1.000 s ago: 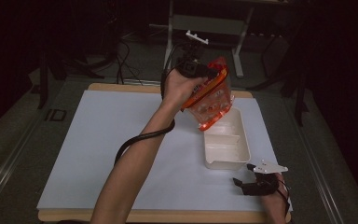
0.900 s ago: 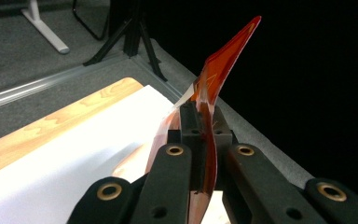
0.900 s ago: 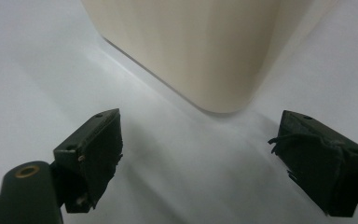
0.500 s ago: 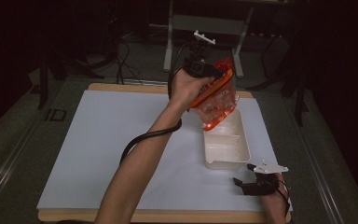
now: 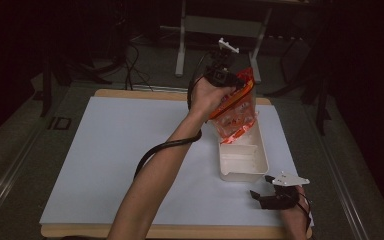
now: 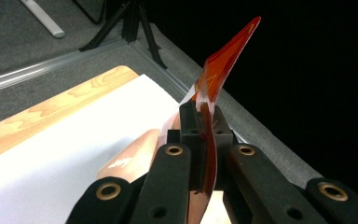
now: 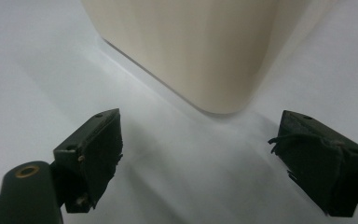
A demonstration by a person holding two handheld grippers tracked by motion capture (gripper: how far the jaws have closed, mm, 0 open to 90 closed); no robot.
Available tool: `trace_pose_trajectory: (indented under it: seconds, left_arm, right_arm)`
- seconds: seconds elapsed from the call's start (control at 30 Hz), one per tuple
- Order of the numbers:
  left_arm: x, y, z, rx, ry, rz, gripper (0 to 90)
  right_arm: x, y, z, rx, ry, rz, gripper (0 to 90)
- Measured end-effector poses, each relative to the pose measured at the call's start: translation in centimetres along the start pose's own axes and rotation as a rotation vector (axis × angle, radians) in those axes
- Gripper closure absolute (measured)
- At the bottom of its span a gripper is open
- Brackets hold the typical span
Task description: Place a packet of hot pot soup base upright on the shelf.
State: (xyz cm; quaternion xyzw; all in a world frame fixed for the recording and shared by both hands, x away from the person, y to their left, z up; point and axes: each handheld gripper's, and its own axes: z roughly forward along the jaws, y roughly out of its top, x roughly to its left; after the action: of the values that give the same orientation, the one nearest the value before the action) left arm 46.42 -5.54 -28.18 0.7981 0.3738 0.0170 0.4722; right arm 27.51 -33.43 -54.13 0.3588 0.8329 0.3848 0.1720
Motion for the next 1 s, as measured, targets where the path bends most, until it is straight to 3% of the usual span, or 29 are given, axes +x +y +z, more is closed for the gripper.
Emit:
trace_pose_trajectory:
  seconds: [1.0]
  left_arm:
    - [-0.1,-0.4,5.2,0.095,0.081,-0.012,90.0]
  right_arm:
    - [0.0,0.0,0.0,-0.003,0.008,0.001,14.4]
